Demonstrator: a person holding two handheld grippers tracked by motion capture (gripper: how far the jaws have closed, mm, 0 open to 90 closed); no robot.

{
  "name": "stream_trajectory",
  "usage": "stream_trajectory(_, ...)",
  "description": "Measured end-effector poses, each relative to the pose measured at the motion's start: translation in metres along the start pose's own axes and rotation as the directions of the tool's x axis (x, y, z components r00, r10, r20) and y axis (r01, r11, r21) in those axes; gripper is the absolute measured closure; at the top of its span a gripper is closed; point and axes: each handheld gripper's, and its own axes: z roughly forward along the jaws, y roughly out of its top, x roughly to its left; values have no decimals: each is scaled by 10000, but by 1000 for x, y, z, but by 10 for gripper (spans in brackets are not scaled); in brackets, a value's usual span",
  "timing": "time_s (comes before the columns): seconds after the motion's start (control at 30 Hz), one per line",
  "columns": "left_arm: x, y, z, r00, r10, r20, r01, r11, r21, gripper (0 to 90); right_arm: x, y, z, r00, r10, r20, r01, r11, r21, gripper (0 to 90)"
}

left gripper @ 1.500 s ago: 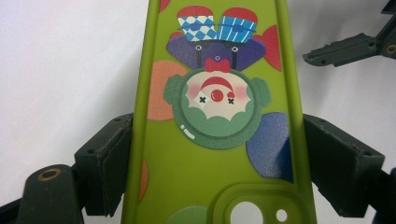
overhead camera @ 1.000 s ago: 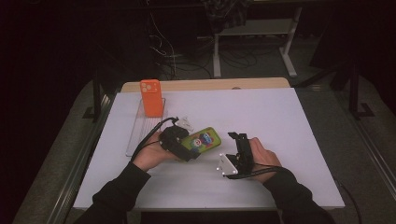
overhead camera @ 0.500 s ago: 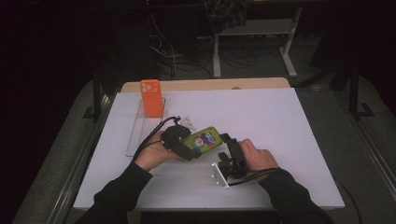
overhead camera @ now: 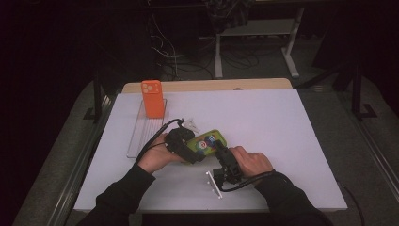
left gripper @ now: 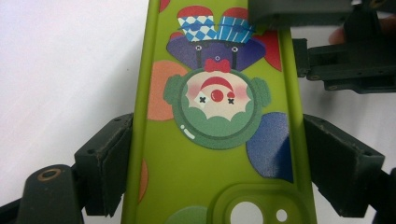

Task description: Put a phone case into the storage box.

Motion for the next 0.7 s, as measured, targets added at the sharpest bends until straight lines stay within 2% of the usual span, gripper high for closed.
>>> stream_trajectory(0.1,1,0,1,9997,246,41,-247,9995,217,159,1,2,0,9999,-39,92,40,10000,-47,597)
stream_trajectory(0.13,-1,0,2,10000,-8,63,8,10000,43,159,2,2,-1,9998,-87,159,88,9999,-62,610)
stream_trajectory(0.27,-1,0,3,10000,-5,90,4,10000,18,158,2,4,-1,9998,70,163,-67,9998,-193,705)
stream_trajectory(0.3,1,1,1,9998,186,85,-187,9997,177,158,2,4,-1,9999,61,128,-59,9998,-182,723)
stream_trajectory(0.33,1,1,0,9998,200,95,-202,9996,175,158,3,4,-1,9999,38,131,-35,9998,-189,741)
stream_trajectory(0.57,1,-1,0,9996,260,110,-261,9997,25,147,2,5,-3,10000,10,93,-9,9999,-104,756)
stream_trajectory(0.6,-1,-2,1,10000,52,49,-51,9996,-291,141,2,5,-3,10000,35,90,-35,10000,-92,757)
stream_trajectory(0.67,-2,-2,0,10000,-95,-12,94,9991,-411,133,0,4,-2,10000,-19,50,20,10000,-91,758)
stream_trajectory(0.7,-1,-2,0,9998,-118,138,124,9990,-427,123,0,4,-2,10000,-8,46,8,10000,-76,758)
